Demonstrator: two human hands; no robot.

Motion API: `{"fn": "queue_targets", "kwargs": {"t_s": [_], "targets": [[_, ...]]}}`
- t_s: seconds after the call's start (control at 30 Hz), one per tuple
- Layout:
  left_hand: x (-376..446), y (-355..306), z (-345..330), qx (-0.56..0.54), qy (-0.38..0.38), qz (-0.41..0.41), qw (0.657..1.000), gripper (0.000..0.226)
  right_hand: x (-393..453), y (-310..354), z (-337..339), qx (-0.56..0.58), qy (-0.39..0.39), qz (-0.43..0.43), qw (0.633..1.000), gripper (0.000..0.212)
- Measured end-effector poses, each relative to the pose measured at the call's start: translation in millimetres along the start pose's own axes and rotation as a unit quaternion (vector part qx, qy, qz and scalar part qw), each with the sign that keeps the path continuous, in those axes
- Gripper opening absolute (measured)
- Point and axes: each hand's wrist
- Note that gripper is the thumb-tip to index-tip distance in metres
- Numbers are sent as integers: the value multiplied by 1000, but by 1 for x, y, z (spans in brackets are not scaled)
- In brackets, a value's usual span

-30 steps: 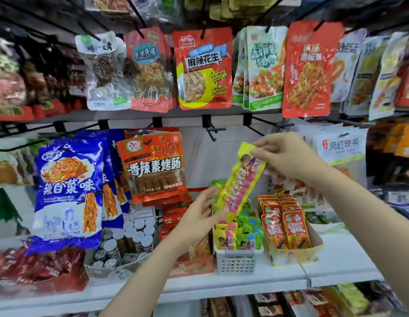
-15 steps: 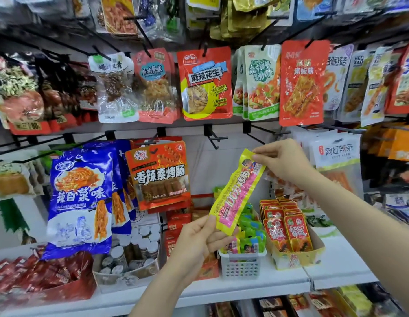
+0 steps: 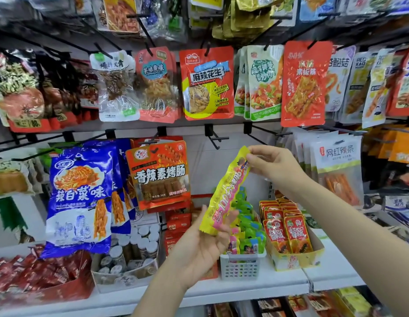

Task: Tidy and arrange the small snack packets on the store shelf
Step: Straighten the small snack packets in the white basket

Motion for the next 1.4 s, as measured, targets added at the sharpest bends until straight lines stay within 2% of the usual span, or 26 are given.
{"fn": "queue_targets", "kwargs": {"t_s": [0.07, 0.13, 0.23, 0.33, 0.43, 0.53, 0.63, 0.93, 1.0, 1.07, 1.13, 1.17, 1.3, 1.33, 1.4], "targets": [[2, 1, 4, 39, 12, -7, 999, 41, -2, -2, -2, 3, -18, -11, 1000, 12], [2, 5, 4, 154, -7, -64, 986, 38, -5, -6, -3, 8, -29, -37, 999, 22], [4, 13, 6, 301, -53, -174, 936, 44, -9, -13, -6, 102, 25, -104, 989, 27], [5, 18, 7, 378, -61, -257, 887, 37, -11, -15, -7, 215, 51, -168, 961, 27], [6, 19, 6, 417, -59, -281, 862, 39, -13, -18, -13, 153, 79, -148, 974, 43], [2, 19, 6, 417, -32, -252, 873, 51, -12, -17, -15, 134, 38, -141, 980, 31], [0, 16, 12, 405, 0, -227, 886, 61, -11, -15, -13, 132, 31, -149, 979, 26], [0, 14, 16, 368, 17, -229, 901, 61, -10, -18, -10, 150, 21, -173, 973, 24], [-1, 13, 13, 288, 31, -178, 940, 63, -10, -17, -8, 184, 36, -168, 968, 25], [-3, 10, 3, 166, 44, -63, 983, 66, -11, -16, -8, 248, 67, -158, 953, 24], [-1, 11, -5, 80, 16, 37, 996, 75, -12, -14, -10, 290, 93, -145, 941, 23], [1, 12, -8, 59, -8, 58, 997, 70, -12, -13, -11, 302, 98, -139, 938, 23], [6, 12, -9, 35, -18, 23, 999, 36, -11, -14, -8, 292, 99, -142, 941, 26], [7, 11, -7, 68, -23, -4, 997, 30, -10, -15, -6, 275, 101, -156, 943, 31], [10, 11, -2, 179, -59, -83, 979, 33, -9, -17, 0, 249, 110, -200, 941, 42]]}}
Point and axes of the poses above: each hand's wrist, its own x-axis towards the middle knuckle, its own z-axis out of the back of the hand, y = z × x, and after that the axes turned 14 degrees about -x, right-handed
